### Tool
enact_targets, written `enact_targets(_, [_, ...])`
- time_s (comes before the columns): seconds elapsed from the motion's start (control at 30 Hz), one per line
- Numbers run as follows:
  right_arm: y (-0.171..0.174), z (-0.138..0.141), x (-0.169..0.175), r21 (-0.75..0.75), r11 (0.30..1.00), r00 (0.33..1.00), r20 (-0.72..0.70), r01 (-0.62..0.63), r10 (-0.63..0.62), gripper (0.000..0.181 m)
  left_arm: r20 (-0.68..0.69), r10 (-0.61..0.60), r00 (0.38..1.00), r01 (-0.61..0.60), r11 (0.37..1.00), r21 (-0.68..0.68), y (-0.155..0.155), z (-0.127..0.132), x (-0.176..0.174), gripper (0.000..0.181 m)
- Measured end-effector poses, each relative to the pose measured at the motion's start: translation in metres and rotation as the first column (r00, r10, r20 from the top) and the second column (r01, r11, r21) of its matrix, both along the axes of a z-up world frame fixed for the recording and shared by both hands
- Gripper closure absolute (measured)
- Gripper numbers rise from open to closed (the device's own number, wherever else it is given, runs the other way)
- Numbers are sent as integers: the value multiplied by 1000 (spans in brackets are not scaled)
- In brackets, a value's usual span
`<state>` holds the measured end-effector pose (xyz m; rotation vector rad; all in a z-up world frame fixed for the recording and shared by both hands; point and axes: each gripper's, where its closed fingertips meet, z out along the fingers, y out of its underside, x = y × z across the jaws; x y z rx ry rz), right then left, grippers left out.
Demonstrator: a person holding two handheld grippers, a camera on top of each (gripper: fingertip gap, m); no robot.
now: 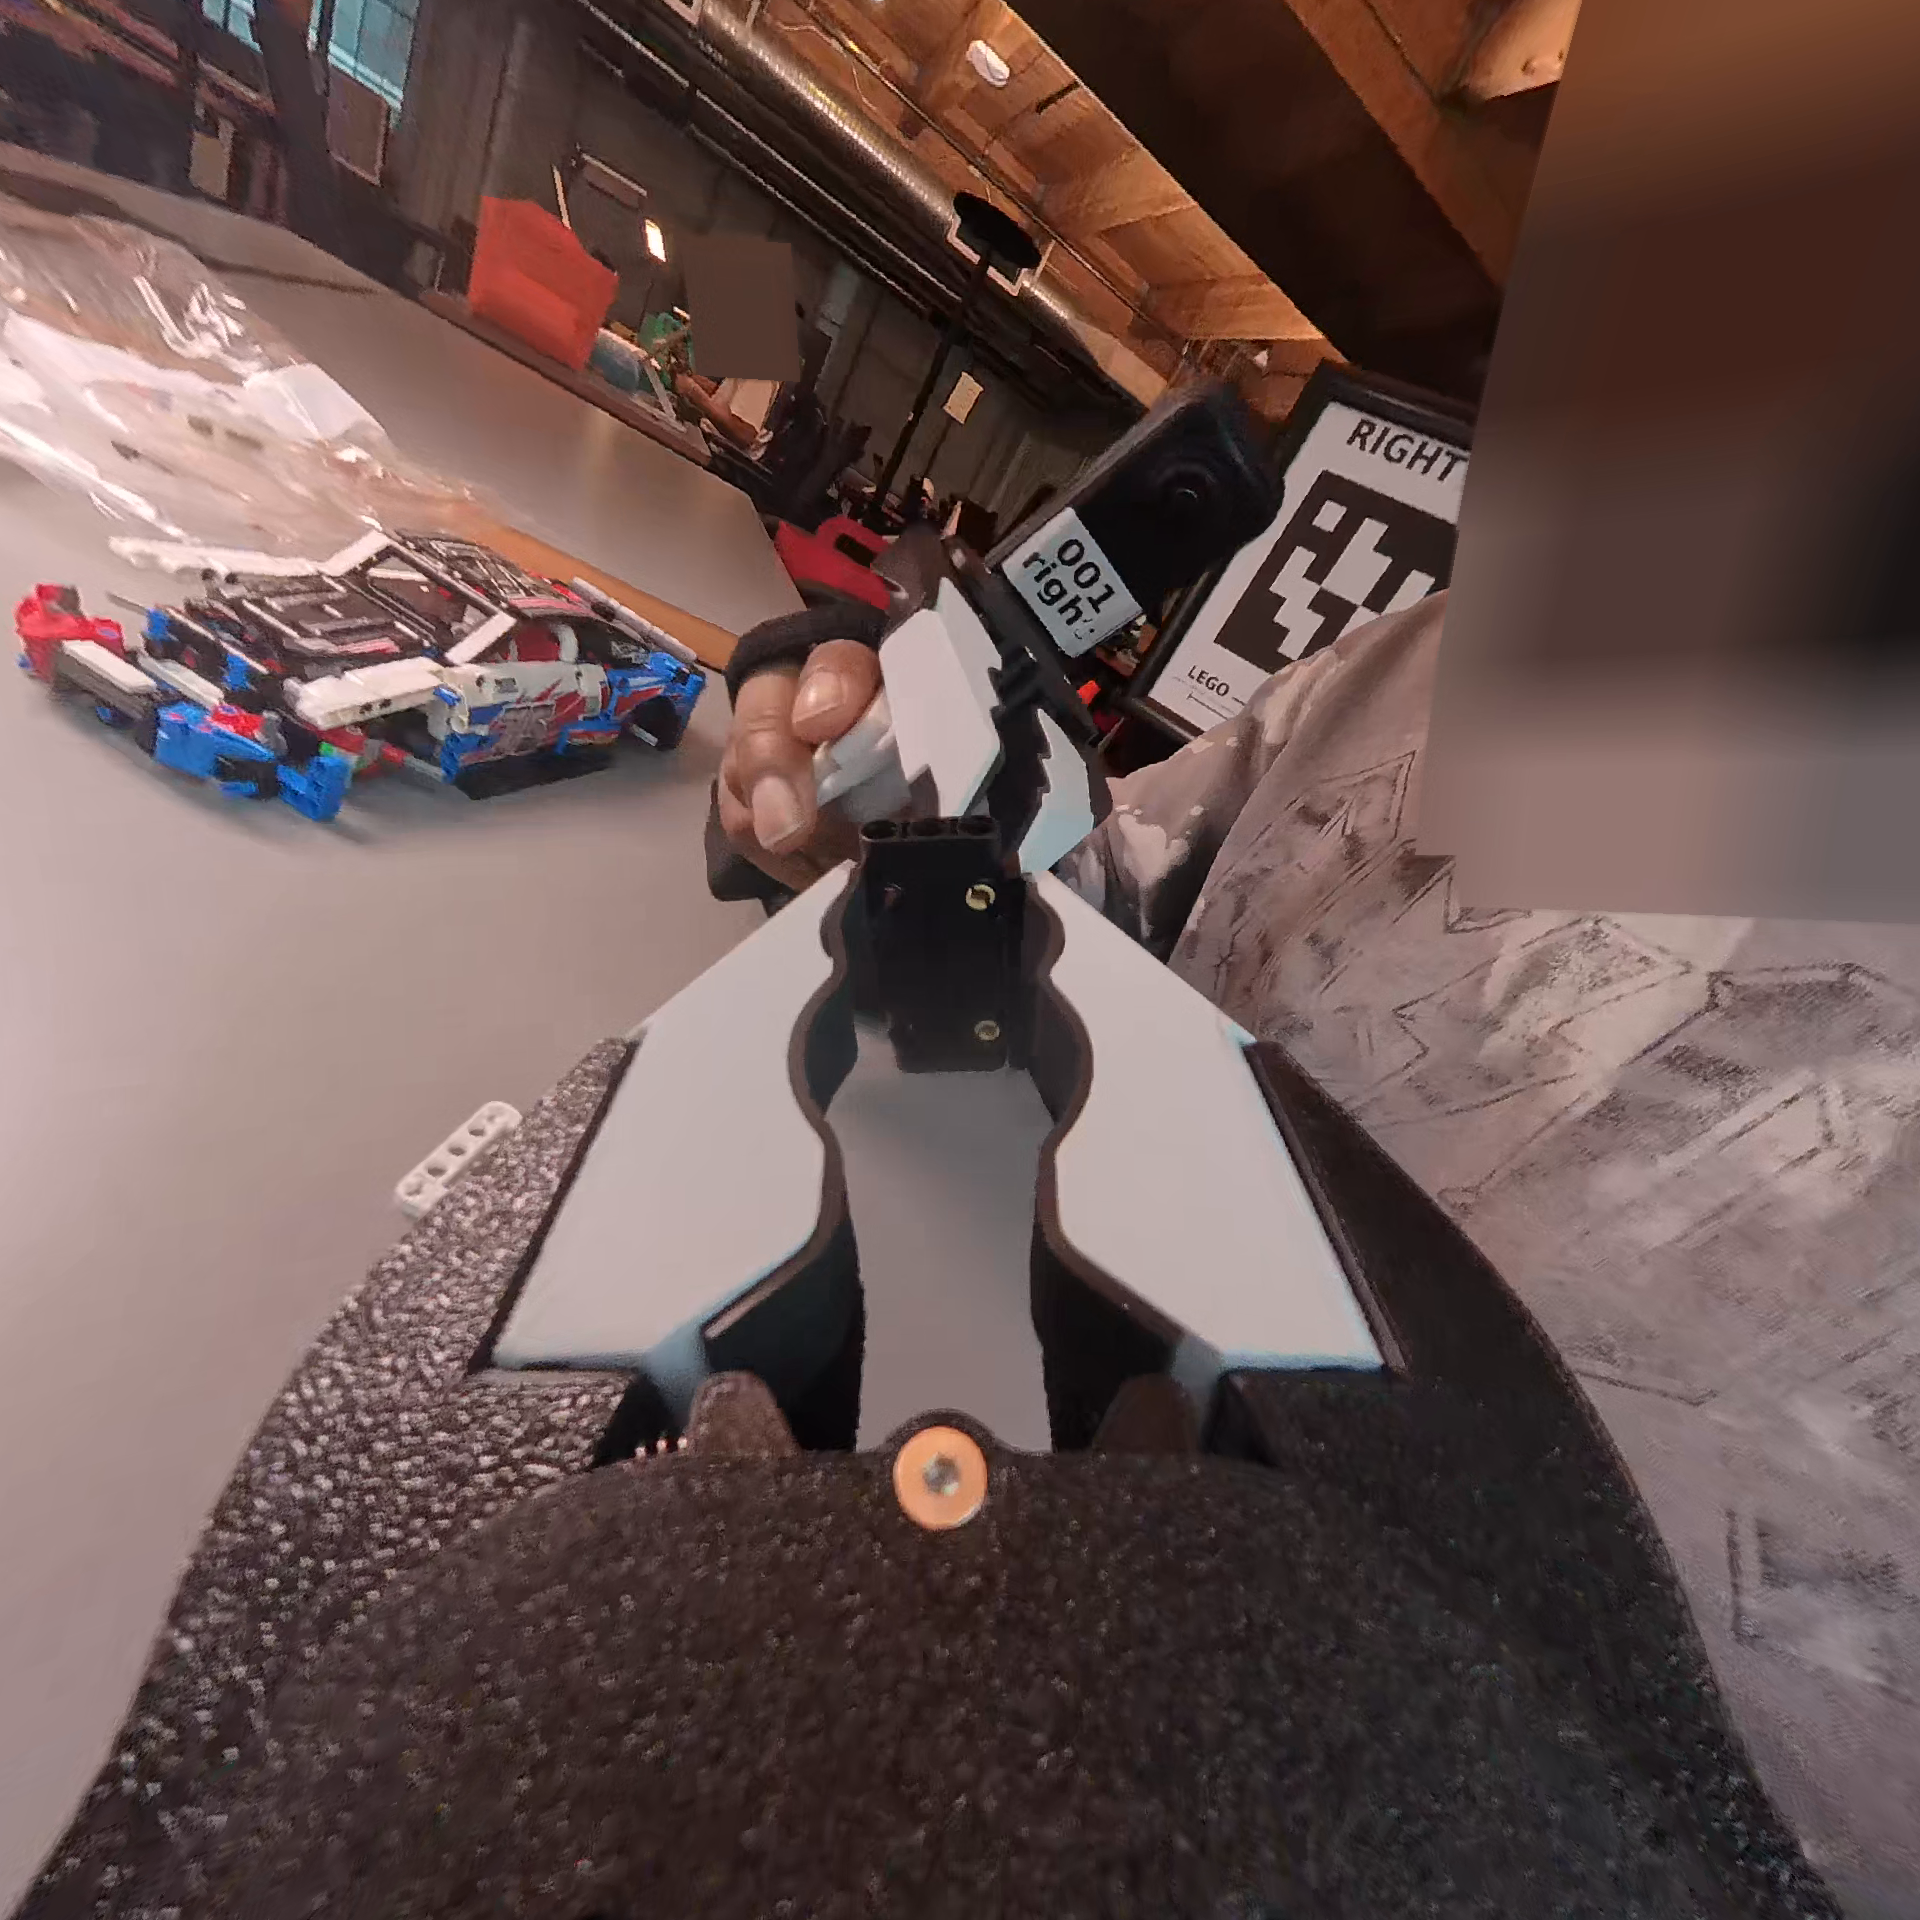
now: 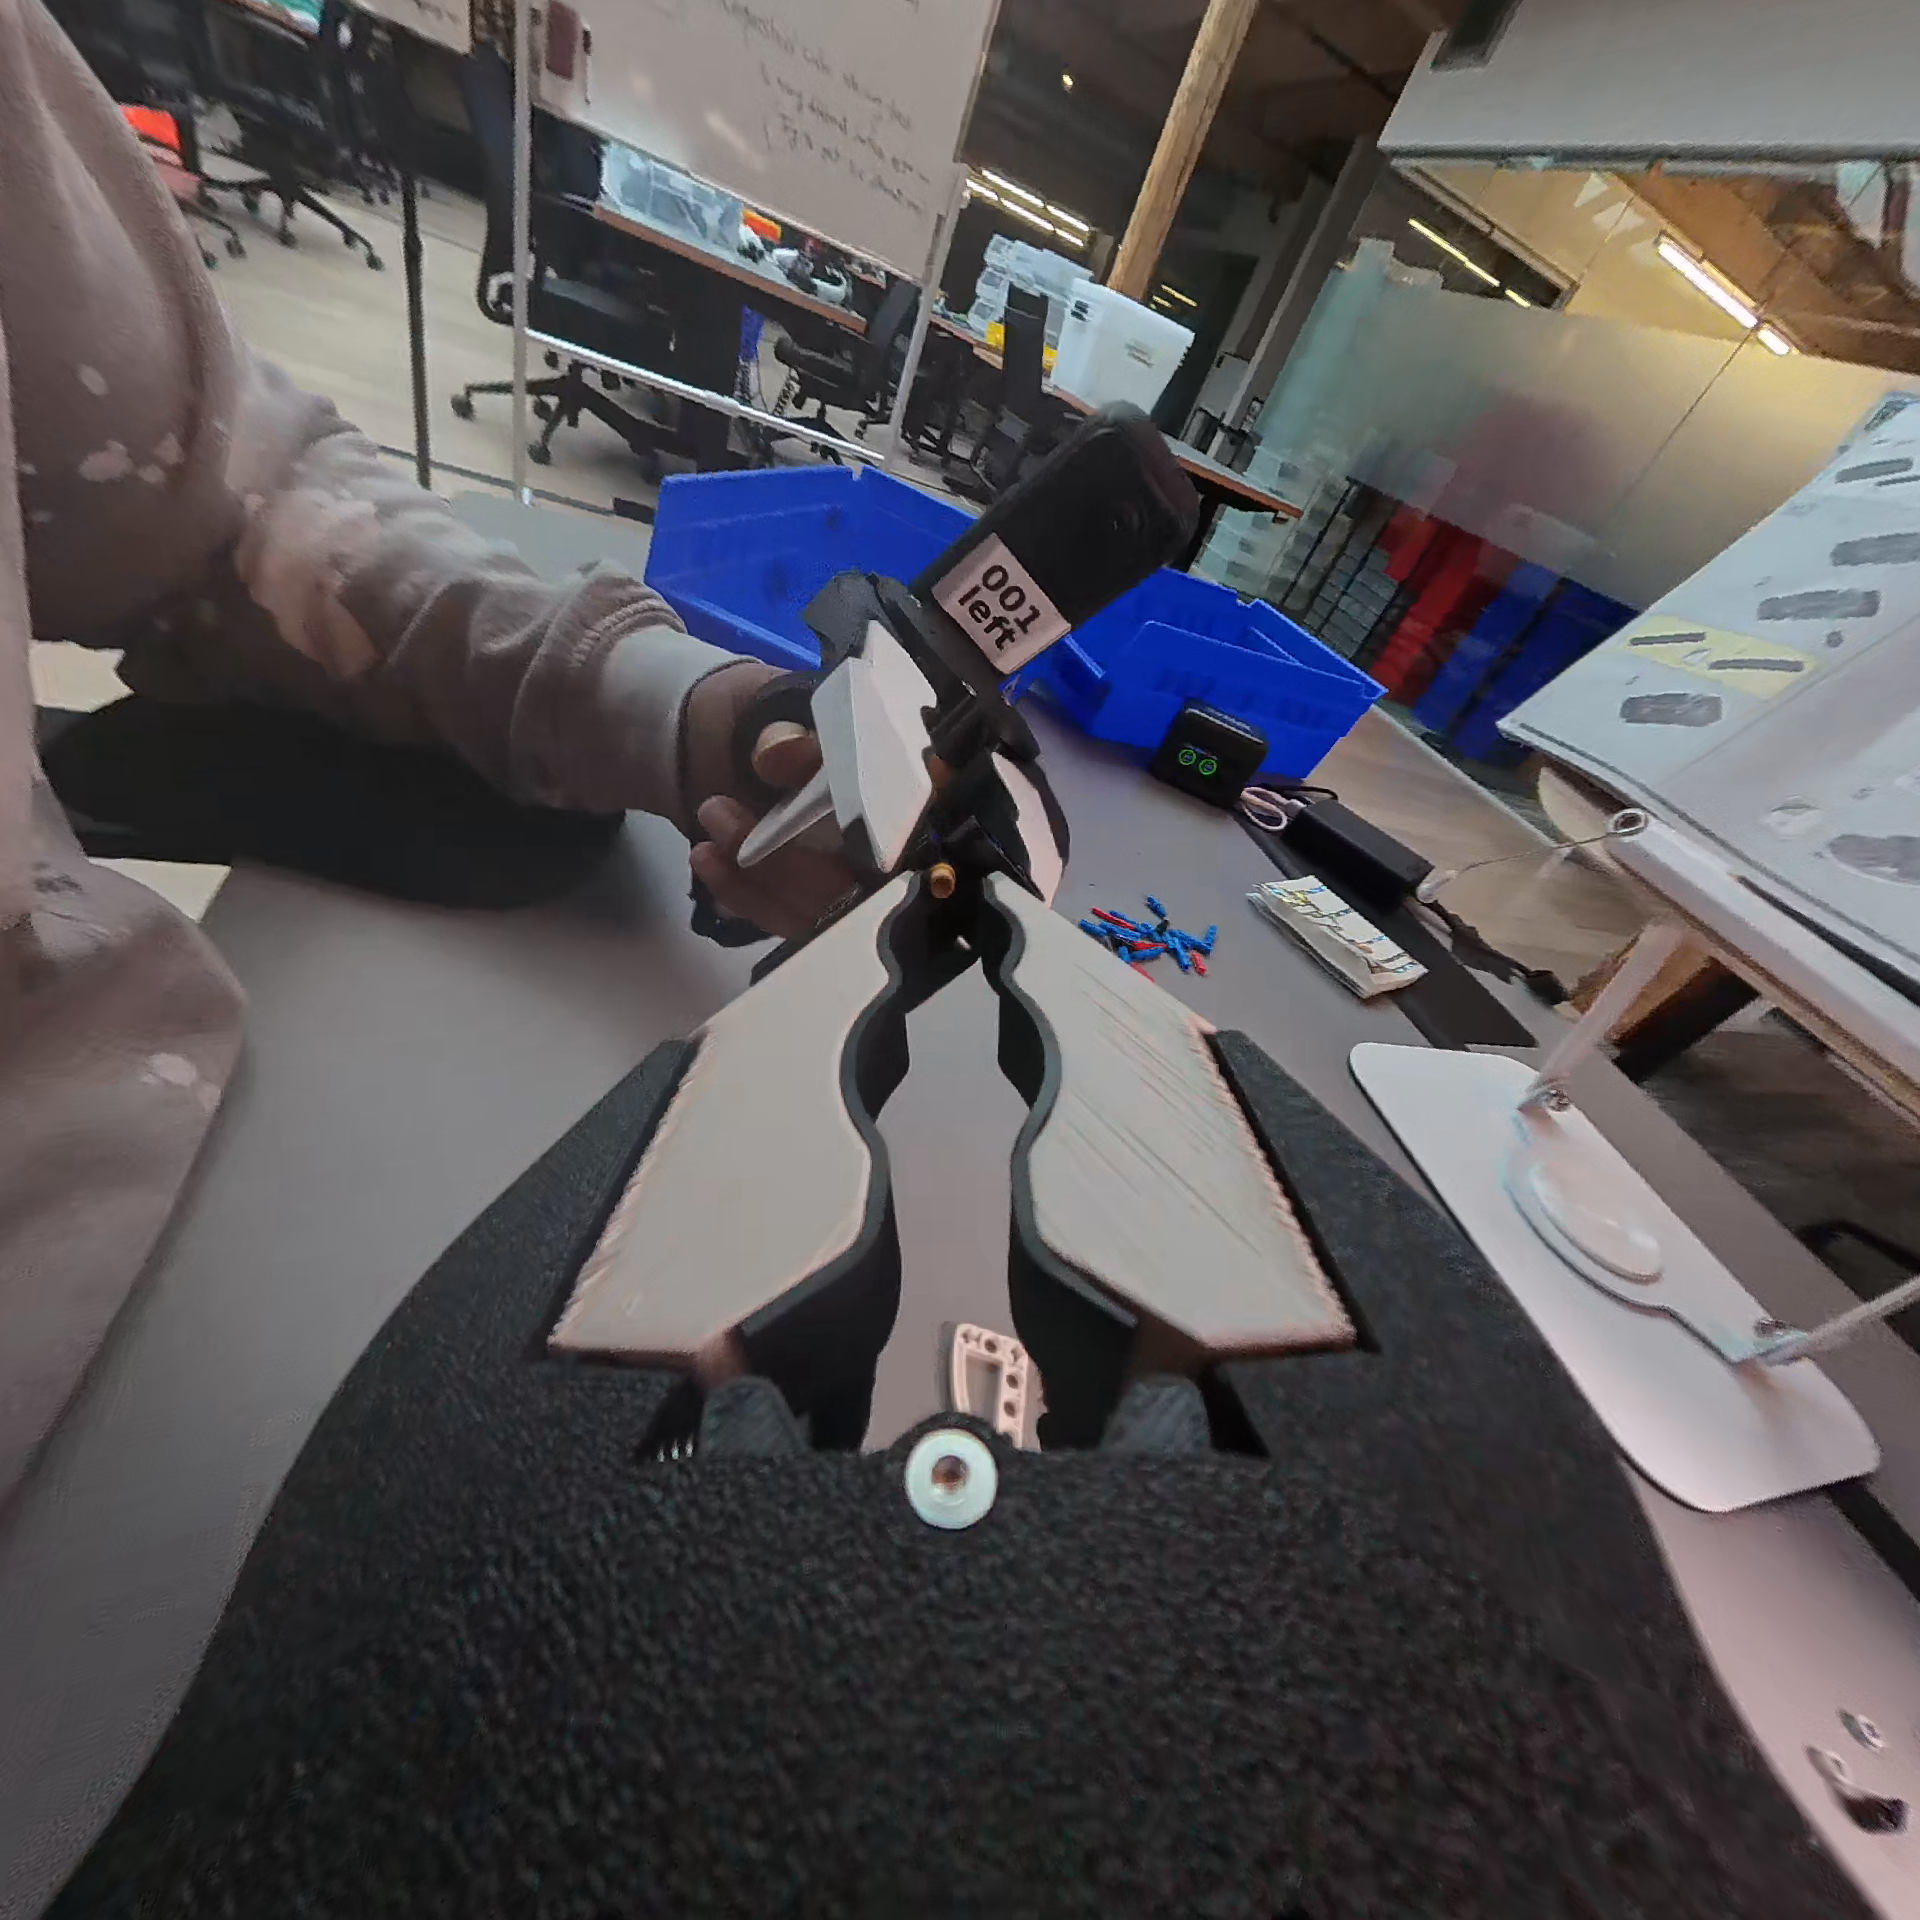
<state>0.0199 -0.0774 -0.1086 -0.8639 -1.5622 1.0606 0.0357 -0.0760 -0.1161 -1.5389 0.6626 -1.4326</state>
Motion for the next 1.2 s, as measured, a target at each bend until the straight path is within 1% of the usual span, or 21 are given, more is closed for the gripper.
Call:
enact_targets(0.1, [2,-6,1,80,997,1000,9,21,-22,175,51,-36,998,44,986,-163,4,-8,1,156])
enact_targets(0.17, [1,-10,1,101,995,1000,27,9,-12,177,80,-62,995,79,969,-233,4,-12,2,155])
enact_targets(0.4, [-10,-29,3,160,984,992,109,-81,64,178,68,-166,984,179,904,-388,-8,-31,6,155])
enact_targets(0.5, [-15,-43,7,176,973,975,189,-151,117,179,26,-204,979,195,881,-432,-13,-45,9,156])
enact_targets(0.57, [-16,-45,8,129,977,970,197,-170,143,180,22,-212,977,200,879,-434,-14,-46,10,156])
enact_targets(0.67, [-14,-36,9,-35,981,970,147,-192,195,181,30,-200,979,195,892,-407,-12,-38,8,155])
enact_targets(0.77, [-13,-31,9,-114,970,966,123,-215,229,181,29,-182,983,179,907,-382,-10,-33,4,156])
enact_targets(0.8, [-11,-26,11,-153,963,966,101,-221,238,181,38,-155,987,158,914,-375,-7,-31,-2,156])
enact_targets(0.83, [-5,-21,12,-180,961,971,79,-209,226,181,48,-118,992,127,921,-367,-2,-28,-10,156])
enact_targets(0.9, [4,-22,12,-149,975,981,85,-162,176,181,21,-76,997,79,940,-333,3,-25,-20,156])
enact_targets(0.93, [5,-21,9,-158,977,984,77,-145,159,181,20,-71,997,73,945,-320,3,-22,-22,156])
enact_targets(1.03, [8,-25,1,-256,960,987,89,-109,136,181,18,-75,997,77,958,-278,1,-20,-21,155])
enact_targets(1.1, [6,-21,-1,-348,929,986,57,-129,158,180,39,-73,997,80,968,-239,1,-16,-20,155])
enact_targets(1.13, [4,-19,-1,-376,915,983,52,-144,176,172,59,-65,996,77,971,-225,2,-13,-21,155])
enact_targets(1.2, [-1,-13,-1,-387,907,981,30,-167,193,168,100,-58,993,78,977,-200,3,-8,-23,154])
